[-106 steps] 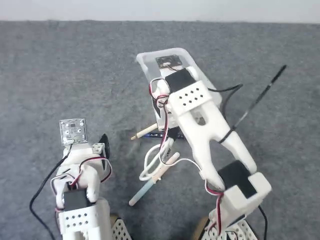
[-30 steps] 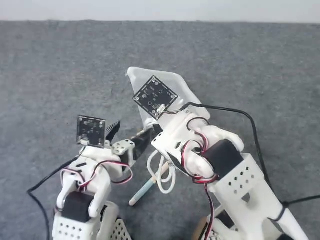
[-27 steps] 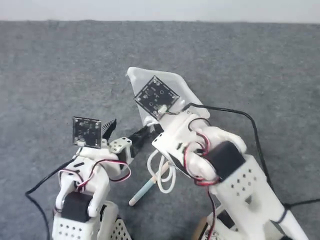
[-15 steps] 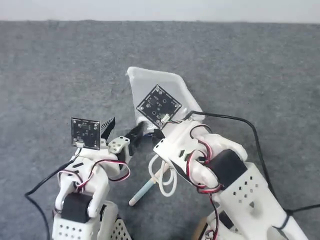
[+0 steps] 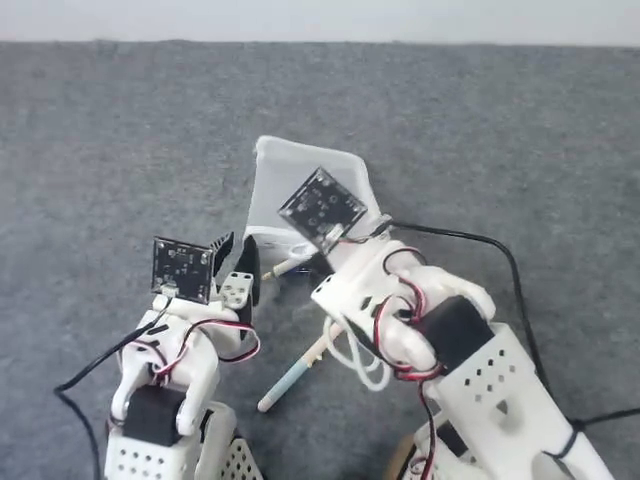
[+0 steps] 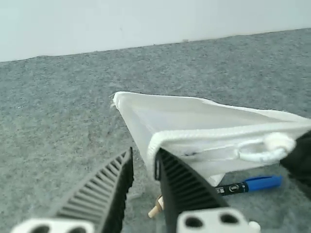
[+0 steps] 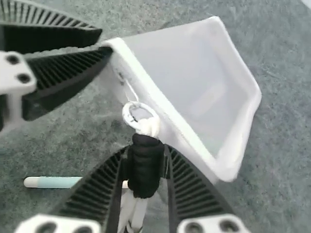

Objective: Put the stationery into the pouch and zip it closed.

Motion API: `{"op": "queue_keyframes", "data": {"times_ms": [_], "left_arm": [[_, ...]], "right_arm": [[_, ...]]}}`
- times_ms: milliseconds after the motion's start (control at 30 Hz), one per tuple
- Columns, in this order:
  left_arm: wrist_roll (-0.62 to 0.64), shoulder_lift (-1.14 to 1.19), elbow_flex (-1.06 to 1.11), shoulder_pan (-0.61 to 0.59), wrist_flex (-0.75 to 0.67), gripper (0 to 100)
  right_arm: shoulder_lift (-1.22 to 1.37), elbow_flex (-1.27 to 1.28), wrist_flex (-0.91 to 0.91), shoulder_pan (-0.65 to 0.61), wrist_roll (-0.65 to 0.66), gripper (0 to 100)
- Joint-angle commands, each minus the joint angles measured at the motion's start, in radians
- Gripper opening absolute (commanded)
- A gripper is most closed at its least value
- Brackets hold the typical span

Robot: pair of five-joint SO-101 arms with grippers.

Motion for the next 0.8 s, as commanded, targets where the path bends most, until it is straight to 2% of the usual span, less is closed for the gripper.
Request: {"op": "queue_keyframes", "data": {"times_ms": [0,100,367,767], "left_arm": [[-0.011,0.011,-0.008,-0.014,-0.023,4],[-0.012,0.011,-0.008,-0.015,-0.021,4],[-0.009,0.011,-0.028,-0.163,-0.021,4],[-0.011,0.011,-0.031,-0.170,-0.023,1]], "right_arm": [[-0.038,-0.012,-0.018,0.053,-0.012,0.6],[-0.038,-0.012,-0.019,0.053,-0.014,0.6],[-0.038,-0.012,-0.048,0.117,-0.044,0.6],[-0.047,-0.017,-0.061,0.185,-0.103,0.6]]}}
